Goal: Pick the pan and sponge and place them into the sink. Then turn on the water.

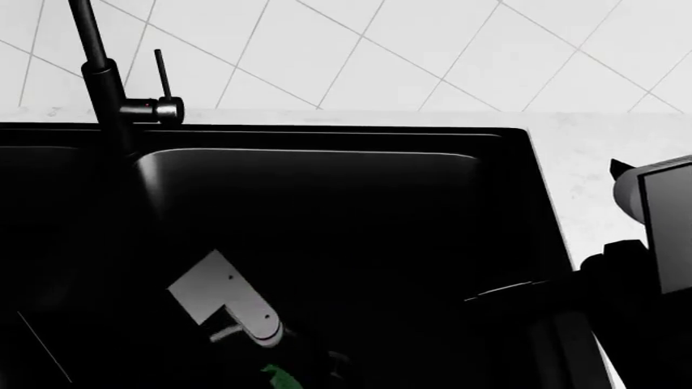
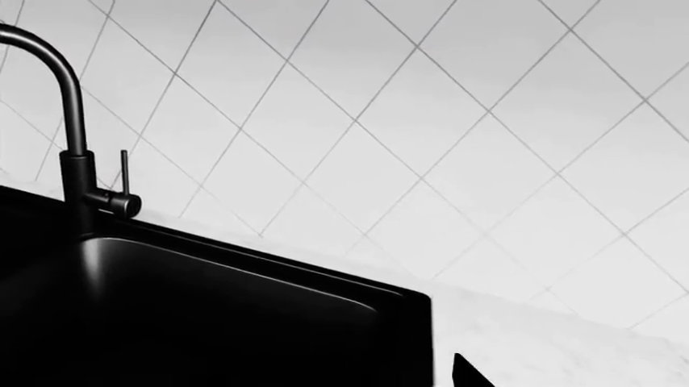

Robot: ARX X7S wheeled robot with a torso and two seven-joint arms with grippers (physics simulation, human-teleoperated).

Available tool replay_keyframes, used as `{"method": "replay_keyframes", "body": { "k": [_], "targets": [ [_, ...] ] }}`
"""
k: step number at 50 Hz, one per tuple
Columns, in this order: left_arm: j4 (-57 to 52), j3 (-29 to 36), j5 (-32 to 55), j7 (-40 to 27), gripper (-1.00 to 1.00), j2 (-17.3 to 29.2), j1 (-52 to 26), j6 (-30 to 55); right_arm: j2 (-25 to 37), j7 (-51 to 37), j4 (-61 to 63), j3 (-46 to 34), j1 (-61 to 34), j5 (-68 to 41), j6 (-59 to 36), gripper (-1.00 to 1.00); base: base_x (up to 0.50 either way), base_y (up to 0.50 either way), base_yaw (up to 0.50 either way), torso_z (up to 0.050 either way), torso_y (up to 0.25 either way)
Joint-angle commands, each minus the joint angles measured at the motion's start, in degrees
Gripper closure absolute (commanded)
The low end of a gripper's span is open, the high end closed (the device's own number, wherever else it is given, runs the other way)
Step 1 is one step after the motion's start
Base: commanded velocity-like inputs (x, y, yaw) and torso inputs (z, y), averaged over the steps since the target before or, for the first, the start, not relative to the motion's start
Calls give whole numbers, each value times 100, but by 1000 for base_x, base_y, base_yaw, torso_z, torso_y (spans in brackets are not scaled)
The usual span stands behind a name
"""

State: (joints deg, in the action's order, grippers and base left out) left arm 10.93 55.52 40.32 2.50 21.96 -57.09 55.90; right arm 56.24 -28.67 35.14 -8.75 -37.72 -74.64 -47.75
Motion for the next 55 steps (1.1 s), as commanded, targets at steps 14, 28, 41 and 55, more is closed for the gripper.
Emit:
{"method": "replay_keyframes", "body": {
  "k": [14, 28, 41, 55],
  "targets": [
    [-1082, -1757, 1002, -922, -100, 421, -677, 449, -320, 48, -295, -98, -279, 249, 139, -100, 0, 0, 0, 0, 0],
    [-1347, -3015, 1374, -1501, -100, 846, -193, -274, -290, -219, -296, 258, 133, 556, 556, -100, 0, 0, 0, 0, 0],
    [-1616, -3597, 1538, -1857, -100, 1176, 473, -659, -576, -361, -617, 363, 183, 539, 743, -100, 0, 0, 0, 0, 0],
    [-1757, -3934, 1733, -2064, -100, 1431, 604, -645, -593, -401, -740, 333, 181, 720, 783, -100, 0, 0, 0, 0, 0]
  ]
}}
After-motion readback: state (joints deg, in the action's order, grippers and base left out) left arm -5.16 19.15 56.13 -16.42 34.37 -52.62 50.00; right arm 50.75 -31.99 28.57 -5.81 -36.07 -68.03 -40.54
